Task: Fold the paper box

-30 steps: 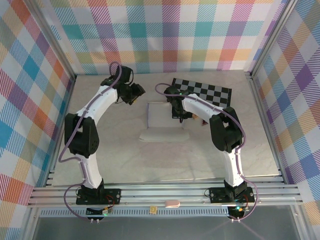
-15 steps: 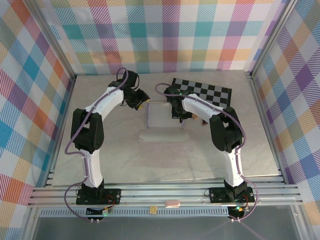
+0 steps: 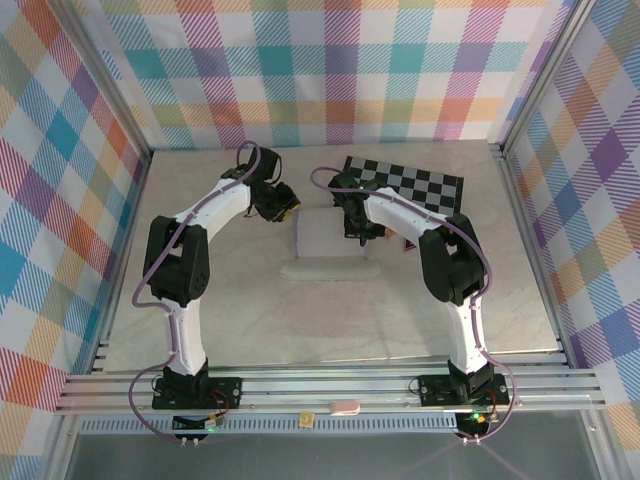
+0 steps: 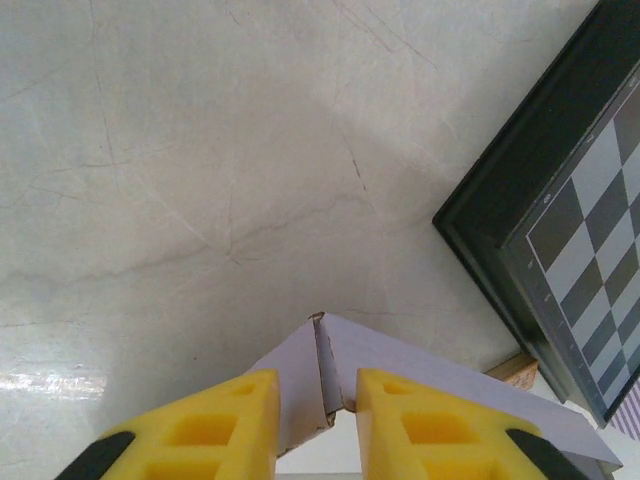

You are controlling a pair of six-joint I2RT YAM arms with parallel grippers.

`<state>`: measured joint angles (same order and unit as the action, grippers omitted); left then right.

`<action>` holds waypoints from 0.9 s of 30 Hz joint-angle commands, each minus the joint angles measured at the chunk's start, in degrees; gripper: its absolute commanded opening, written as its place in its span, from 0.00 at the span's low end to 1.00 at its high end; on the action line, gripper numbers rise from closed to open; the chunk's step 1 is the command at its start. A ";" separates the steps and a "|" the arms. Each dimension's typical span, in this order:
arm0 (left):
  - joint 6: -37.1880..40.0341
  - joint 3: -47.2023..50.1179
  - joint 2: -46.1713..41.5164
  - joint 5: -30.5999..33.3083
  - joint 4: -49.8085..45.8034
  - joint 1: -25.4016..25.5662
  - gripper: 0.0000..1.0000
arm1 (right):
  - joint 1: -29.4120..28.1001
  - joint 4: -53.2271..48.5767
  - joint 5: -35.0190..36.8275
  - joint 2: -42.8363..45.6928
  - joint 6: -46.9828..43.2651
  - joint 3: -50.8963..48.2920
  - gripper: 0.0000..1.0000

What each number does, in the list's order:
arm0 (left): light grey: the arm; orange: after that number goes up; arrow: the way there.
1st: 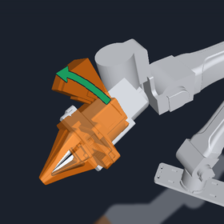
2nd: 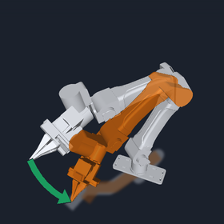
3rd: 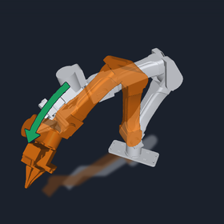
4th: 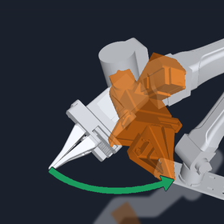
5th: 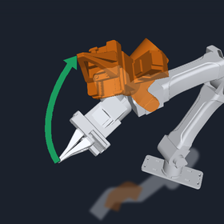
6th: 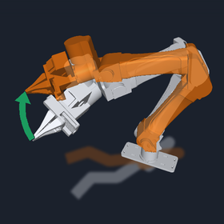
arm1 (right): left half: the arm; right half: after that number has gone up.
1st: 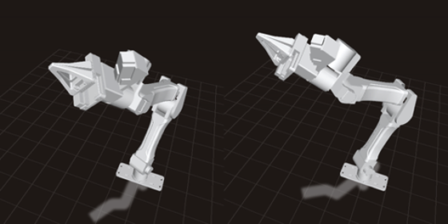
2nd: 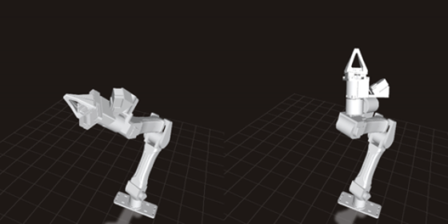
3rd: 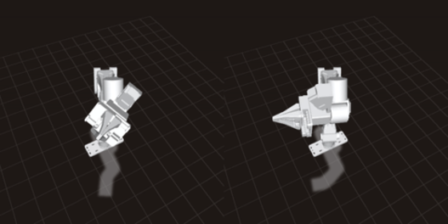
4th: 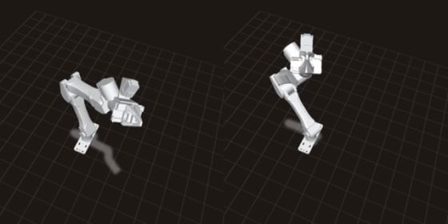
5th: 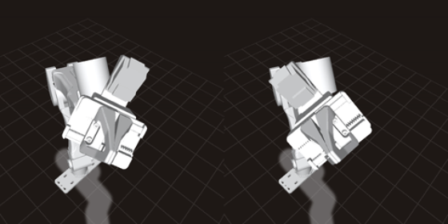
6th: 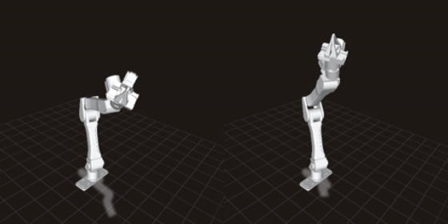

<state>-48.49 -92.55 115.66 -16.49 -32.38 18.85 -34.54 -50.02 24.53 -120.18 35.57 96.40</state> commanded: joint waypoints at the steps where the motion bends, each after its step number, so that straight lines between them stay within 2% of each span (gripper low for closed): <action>1: -0.61 2.99 -1.43 -1.14 -1.56 1.75 0.23 | 0.09 0.19 0.08 0.47 0.97 1.31 0.00; 5: -1.10 4.74 -2.08 -1.08 -0.78 2.28 0.13 | 0.09 0.09 -0.10 0.39 1.25 1.25 0.00; 8: -1.09 4.77 -2.59 -0.79 -0.97 2.37 0.12 | 0.10 0.22 -0.28 0.47 1.25 1.09 0.00; 11: -0.52 2.93 -3.81 0.83 -2.21 2.42 0.22 | 0.14 -0.07 -0.45 0.65 1.44 0.83 0.00; 16: -0.37 -1.35 -7.52 5.09 -4.82 2.11 0.46 | 0.91 -0.63 -2.59 1.65 4.39 -0.98 0.00; 21: -1.86 -4.57 -11.25 6.83 -5.73 1.21 0.50 | 2.22 -3.26 -5.38 2.58 9.58 -1.93 0.00; 27: -0.31 -9.00 -16.60 12.33 -9.28 0.92 0.48 | 3.74 -10.90 -13.15 4.47 24.33 -1.74 0.00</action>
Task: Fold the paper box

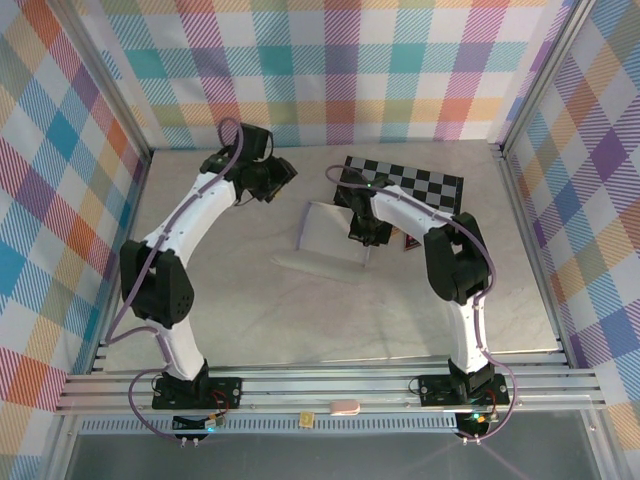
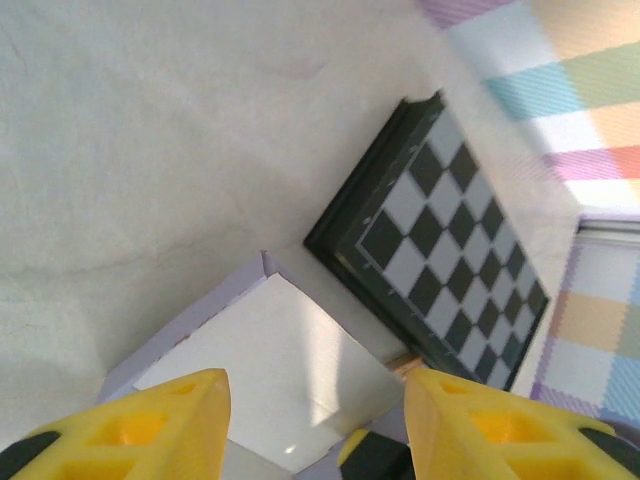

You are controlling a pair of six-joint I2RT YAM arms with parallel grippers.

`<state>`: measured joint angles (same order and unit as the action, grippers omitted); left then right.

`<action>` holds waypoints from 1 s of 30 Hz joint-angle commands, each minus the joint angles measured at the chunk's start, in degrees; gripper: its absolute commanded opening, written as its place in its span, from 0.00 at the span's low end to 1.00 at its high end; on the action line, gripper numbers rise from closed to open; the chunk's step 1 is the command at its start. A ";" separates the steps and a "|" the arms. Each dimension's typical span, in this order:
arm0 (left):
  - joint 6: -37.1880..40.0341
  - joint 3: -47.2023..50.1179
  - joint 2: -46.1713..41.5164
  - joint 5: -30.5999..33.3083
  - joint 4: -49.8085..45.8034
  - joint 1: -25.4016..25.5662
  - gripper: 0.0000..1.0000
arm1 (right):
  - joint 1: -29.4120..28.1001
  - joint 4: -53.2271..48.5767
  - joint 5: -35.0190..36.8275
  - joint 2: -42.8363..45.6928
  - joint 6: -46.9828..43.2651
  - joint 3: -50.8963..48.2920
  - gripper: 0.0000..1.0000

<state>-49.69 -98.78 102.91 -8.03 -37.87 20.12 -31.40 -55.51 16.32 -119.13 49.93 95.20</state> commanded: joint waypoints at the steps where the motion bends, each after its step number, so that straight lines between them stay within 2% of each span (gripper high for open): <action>1: 1.74 -3.81 -4.65 4.82 -4.76 -0.34 0.48 | 0.62 -6.08 -7.12 3.79 13.30 -0.71 0.00; 6: 5.08 -6.52 -7.06 7.15 -10.42 -0.17 0.46 | 0.66 -12.17 -18.98 3.23 32.74 -1.46 0.00; 11: 9.13 -6.15 -9.20 7.60 -14.39 0.96 0.45 | -0.07 -7.05 -31.96 5.55 51.69 -9.21 0.00; 15: 14.04 -6.28 -9.49 7.46 -18.32 2.49 0.44 | -2.09 -1.52 -33.93 7.51 62.75 -14.04 0.00; 16: 15.12 -5.99 -9.57 7.22 -19.28 2.79 0.44 | -2.61 -0.72 -34.27 7.38 64.55 -14.56 0.05; 18: 16.78 -4.86 -9.91 6.41 -20.45 3.13 0.44 | -3.13 2.30 -35.34 6.70 66.43 -15.65 0.13; 20: 17.85 -3.18 -10.50 4.77 -20.79 3.17 0.44 | -3.40 3.37 -36.51 6.03 66.87 -15.93 0.16; 25: 19.34 1.93 -13.01 2.57 -20.46 3.22 0.46 | -3.41 3.75 -33.91 8.38 67.36 -16.83 0.31; 30: 18.57 5.91 -15.05 2.82 -19.33 2.76 0.47 | -2.45 5.23 -33.89 9.33 63.04 -16.80 0.34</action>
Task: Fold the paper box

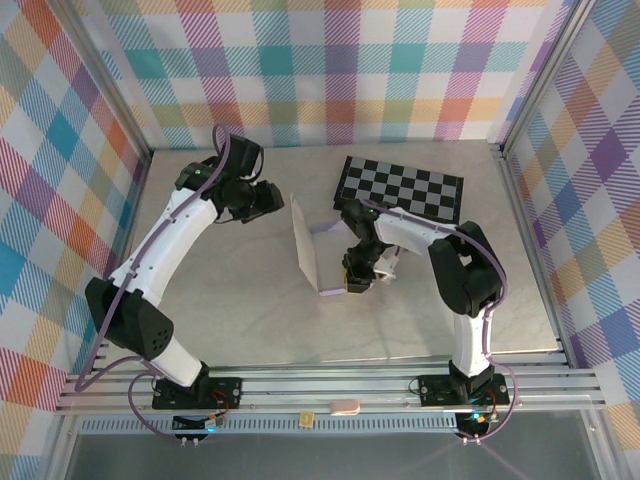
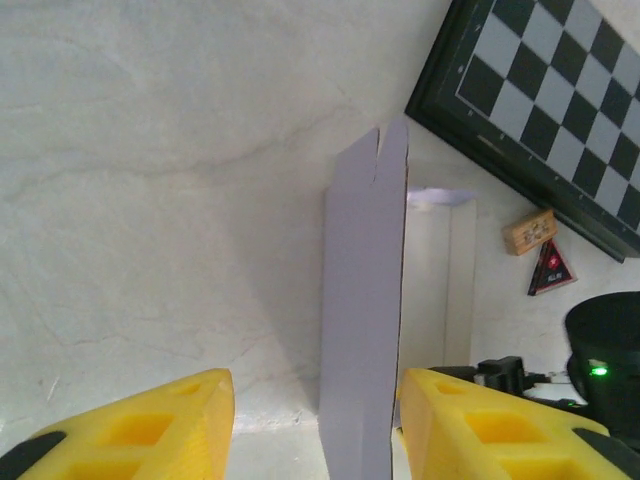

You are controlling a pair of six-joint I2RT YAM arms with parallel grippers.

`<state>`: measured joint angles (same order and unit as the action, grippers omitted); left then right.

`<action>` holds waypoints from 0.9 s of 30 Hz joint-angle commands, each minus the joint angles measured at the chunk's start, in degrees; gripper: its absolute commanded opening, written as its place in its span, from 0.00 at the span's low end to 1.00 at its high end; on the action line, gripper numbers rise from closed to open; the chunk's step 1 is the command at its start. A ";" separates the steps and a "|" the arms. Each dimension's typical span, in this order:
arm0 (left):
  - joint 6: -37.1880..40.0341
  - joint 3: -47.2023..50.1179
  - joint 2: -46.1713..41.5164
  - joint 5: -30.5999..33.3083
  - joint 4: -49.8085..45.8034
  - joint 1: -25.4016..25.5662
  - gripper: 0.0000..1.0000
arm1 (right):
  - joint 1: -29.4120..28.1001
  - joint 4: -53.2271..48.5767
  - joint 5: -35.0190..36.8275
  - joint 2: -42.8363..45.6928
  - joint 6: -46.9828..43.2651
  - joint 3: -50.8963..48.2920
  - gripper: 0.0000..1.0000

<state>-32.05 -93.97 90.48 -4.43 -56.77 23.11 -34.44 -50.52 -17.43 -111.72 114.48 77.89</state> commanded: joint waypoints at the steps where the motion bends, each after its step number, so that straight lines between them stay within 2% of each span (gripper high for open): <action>1: 0.89 1.32 -2.88 -1.06 -0.28 -0.57 0.48 | 0.67 -0.22 0.90 2.18 -3.92 2.11 0.37; 4: 1.11 1.08 -3.16 -1.20 -0.48 -1.55 0.49 | 1.36 -4.16 4.71 3.18 -11.80 7.89 0.52; 7: 0.73 1.22 -3.31 -1.09 -1.07 -2.66 0.49 | 2.63 -6.80 6.63 4.61 -18.41 11.37 0.62; 11: -1.46 2.95 -4.86 0.47 -1.29 -4.75 0.49 | 4.82 -4.72 9.17 8.06 -30.81 10.72 0.66; 16: -4.79 8.45 -7.66 -0.21 0.88 -8.16 0.41 | 4.58 0.61 11.45 8.66 -64.20 16.60 0.65; 19: -6.41 13.28 -8.24 -2.08 3.36 -8.76 0.36 | 1.45 -0.89 10.22 8.14 -76.43 22.60 0.65; 22: -7.63 18.81 -9.88 -2.42 7.11 -8.87 0.33 | -2.04 -2.16 8.79 7.00 -81.15 27.32 0.65; 27: -6.72 28.15 -15.52 -7.24 16.81 -8.83 0.35 | -7.30 -6.63 10.37 2.60 -80.99 34.97 0.62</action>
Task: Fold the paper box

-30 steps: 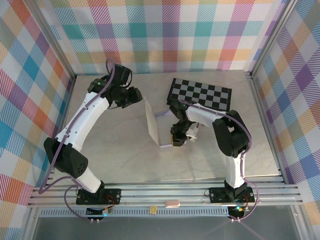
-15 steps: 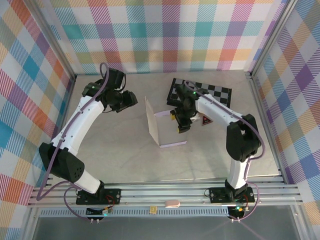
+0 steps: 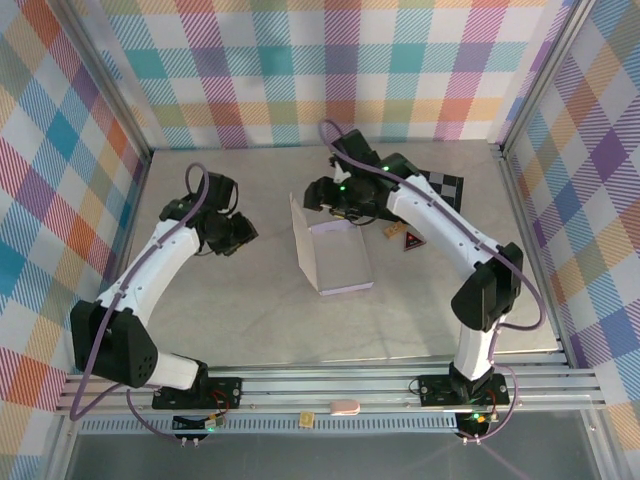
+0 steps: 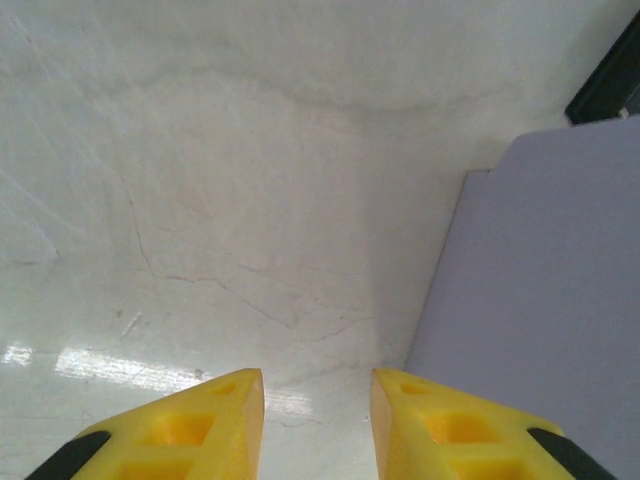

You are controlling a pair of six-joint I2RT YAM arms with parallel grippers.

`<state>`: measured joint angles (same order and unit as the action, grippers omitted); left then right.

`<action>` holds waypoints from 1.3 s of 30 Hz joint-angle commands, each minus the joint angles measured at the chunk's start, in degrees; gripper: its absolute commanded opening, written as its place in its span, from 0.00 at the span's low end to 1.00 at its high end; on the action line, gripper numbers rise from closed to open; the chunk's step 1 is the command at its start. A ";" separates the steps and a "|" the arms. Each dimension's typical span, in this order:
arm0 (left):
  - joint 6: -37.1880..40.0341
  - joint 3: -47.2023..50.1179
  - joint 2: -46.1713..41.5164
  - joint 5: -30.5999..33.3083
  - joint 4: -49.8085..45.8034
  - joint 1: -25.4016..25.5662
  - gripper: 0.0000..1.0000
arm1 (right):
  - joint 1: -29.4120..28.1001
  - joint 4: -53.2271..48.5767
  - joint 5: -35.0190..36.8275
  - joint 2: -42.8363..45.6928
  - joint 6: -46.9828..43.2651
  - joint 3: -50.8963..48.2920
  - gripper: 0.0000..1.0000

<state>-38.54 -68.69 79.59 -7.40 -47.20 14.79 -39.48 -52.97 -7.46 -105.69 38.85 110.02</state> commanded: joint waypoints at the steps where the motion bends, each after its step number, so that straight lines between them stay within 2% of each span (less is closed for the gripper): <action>1: 0.49 4.15 -5.76 -5.64 9.04 -0.46 0.36 | -3.17 -4.23 0.55 -4.23 -5.36 3.49 0.61; 5: 3.45 9.77 -11.80 -10.80 13.91 -0.28 0.37 | -5.97 -7.31 3.53 -8.44 -5.02 7.98 0.59; 10: 8.03 18.37 -24.98 -16.88 23.22 2.05 0.38 | -7.17 -8.70 4.39 -12.57 -4.52 12.81 0.51; 14: 9.64 23.59 -34.47 -16.79 25.88 3.23 0.38 | -7.23 -11.25 6.29 -15.33 -3.14 16.06 0.41; 18: 10.35 25.69 -40.48 -15.42 23.18 3.41 0.37 | -7.27 -11.61 7.60 -16.30 -0.70 16.72 0.32; 22: 11.14 25.13 -41.33 -15.10 20.28 3.40 0.37 | -7.27 -12.23 10.32 -16.30 4.48 17.73 0.13; 25: 11.41 23.99 -40.93 -14.30 19.58 3.41 0.37 | -7.27 -14.51 15.30 -15.60 12.27 19.59 0.00; 29: 12.18 22.06 -40.15 -12.66 18.07 3.41 0.38 | -7.27 -15.51 22.05 -13.47 24.82 18.92 0.00; 33: 13.14 20.54 -39.18 -12.29 16.00 3.41 0.38 | -6.92 -19.63 29.85 -11.66 41.87 18.75 0.00; 36: 13.37 20.03 -38.76 -12.12 15.06 3.45 0.38 | -6.31 -28.28 32.98 -13.85 56.37 24.14 0.00; 39: 13.51 19.61 -38.55 -12.54 14.44 3.41 0.38 | -4.61 -36.12 32.47 -18.56 65.47 33.83 0.00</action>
<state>-26.44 -47.35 40.88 -19.94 -30.61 17.93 -45.54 -79.22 21.45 -122.30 88.01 137.23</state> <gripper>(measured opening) 0.384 0.042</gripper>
